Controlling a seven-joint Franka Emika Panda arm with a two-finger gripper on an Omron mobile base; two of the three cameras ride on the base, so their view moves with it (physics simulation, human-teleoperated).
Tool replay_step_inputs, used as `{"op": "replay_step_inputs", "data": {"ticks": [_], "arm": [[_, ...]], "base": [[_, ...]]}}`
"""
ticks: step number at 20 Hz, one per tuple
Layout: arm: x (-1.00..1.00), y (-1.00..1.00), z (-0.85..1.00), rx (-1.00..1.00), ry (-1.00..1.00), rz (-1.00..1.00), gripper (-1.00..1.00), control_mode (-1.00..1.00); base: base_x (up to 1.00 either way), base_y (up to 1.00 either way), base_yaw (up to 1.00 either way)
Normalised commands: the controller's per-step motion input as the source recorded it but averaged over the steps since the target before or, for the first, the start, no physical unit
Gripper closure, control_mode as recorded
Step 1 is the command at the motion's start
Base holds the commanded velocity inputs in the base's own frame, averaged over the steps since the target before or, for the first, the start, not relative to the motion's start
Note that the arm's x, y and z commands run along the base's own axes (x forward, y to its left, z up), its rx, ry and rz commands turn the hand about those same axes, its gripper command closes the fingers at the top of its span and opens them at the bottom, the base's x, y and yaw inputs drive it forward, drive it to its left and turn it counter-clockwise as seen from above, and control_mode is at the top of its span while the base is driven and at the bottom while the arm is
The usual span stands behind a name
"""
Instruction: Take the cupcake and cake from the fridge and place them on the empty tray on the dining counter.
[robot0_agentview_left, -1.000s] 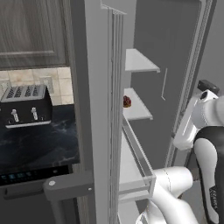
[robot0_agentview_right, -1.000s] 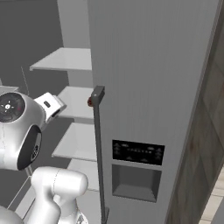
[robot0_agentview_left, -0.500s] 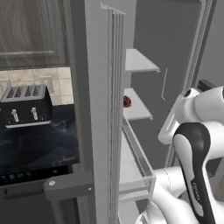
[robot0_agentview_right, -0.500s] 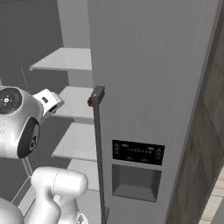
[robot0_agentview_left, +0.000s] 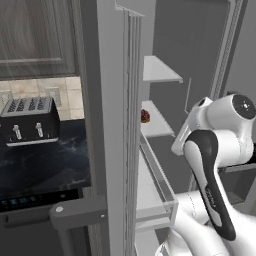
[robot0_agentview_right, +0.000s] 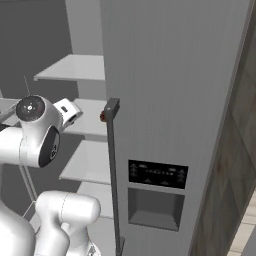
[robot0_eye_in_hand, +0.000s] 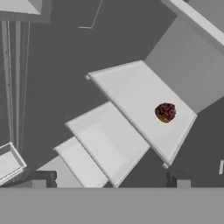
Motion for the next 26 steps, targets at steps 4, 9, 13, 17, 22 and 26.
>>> {"op": "replay_step_inputs", "data": {"ticks": [4,9,13,17,22,26], "arm": [[0.58,0.0,-0.16,0.0,0.0,0.0,-1.0,-1.0],[0.4,0.0,-0.19,0.0,0.0,-0.05,-1.0,-1.0],[0.17,0.0,-0.2,0.0,-0.02,-0.14,-1.0,-1.0],[0.02,0.0,-0.07,0.03,-0.01,-0.22,-1.0,-1.0],[0.0,0.0,0.0,0.14,0.0,-0.2,-1.0,-1.0],[0.0,-0.01,0.0,0.2,0.0,-0.15,-1.0,-1.0]], "base": [[0.0,0.0,0.0],[0.0,0.0,0.0],[0.0,0.0,0.0],[0.0,0.0,0.0],[0.0,0.0,0.0],[0.0,0.0,0.0]]}}
